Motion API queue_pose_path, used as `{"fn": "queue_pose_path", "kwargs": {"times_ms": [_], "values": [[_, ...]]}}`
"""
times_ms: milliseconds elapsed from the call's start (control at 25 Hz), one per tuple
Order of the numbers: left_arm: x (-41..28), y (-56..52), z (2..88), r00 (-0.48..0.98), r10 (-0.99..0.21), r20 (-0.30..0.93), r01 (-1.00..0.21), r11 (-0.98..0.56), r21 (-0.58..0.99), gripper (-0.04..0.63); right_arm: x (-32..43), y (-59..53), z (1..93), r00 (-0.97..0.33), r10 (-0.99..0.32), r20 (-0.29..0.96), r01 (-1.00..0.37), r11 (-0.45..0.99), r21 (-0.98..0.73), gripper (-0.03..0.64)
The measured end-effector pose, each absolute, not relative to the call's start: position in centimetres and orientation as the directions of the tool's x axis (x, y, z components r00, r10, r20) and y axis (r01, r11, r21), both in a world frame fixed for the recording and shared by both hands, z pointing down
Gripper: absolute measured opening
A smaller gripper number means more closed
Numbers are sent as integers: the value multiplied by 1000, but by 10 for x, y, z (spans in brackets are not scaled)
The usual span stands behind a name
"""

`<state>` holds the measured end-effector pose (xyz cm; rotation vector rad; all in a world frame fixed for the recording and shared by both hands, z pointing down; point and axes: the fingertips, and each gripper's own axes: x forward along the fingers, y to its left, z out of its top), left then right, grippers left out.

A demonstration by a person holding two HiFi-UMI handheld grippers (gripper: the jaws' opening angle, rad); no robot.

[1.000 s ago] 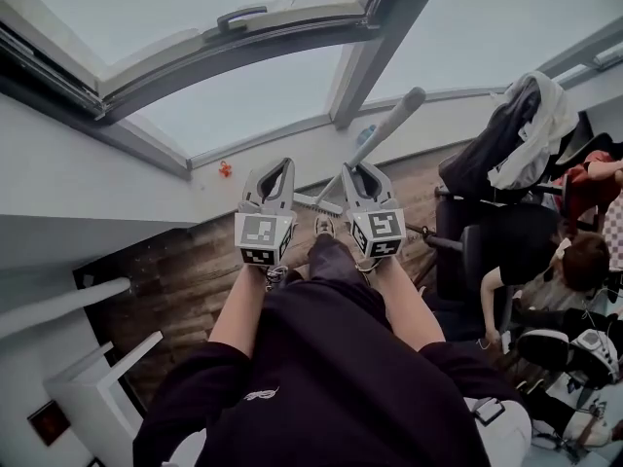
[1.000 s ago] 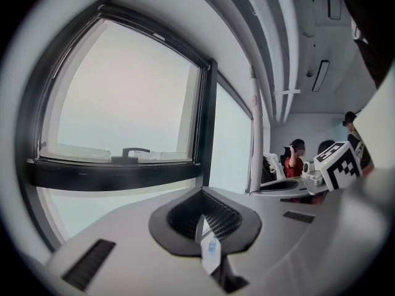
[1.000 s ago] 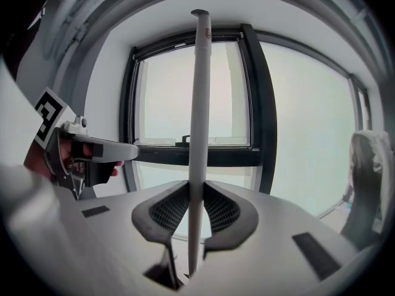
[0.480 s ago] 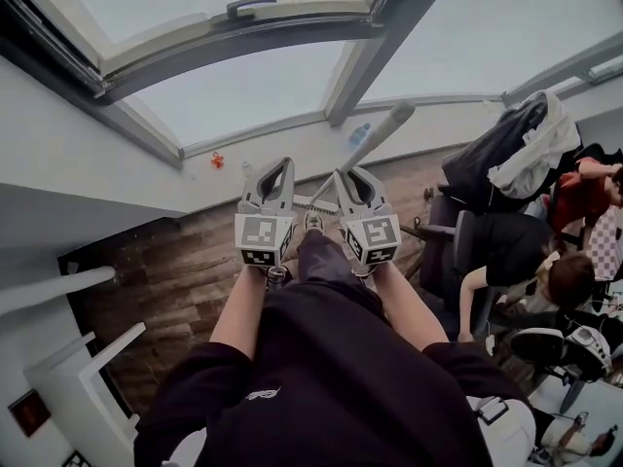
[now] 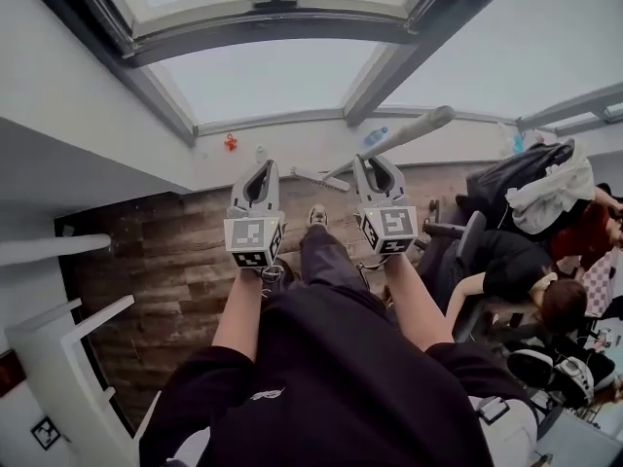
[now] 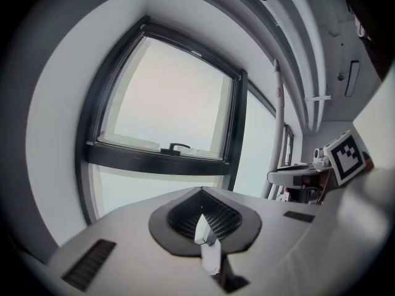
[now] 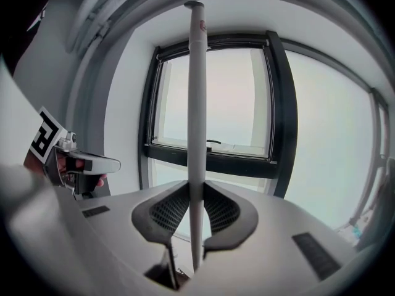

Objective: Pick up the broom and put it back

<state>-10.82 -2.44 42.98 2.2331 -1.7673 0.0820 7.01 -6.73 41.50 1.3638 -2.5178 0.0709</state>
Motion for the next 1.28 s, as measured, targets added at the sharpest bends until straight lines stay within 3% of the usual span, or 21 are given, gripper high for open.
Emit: {"fn": "queue_pose_path", "kwargs": {"times_ms": [440,960,1280], "values": [[-190,44,442,48,-960,277,-986,-1,169,0,23,-64,426,-575,-767,283,-790,611,51,89],[-214,52,429,7,-978,207,-981,33,189,0,-66,-25,411,-715,-639,283,-651,757,66,89],[-266,82,409,-97,-976,193,-978,129,161,0,-136,-7,416,-788,-542,291,-537,837,102,89]]}}
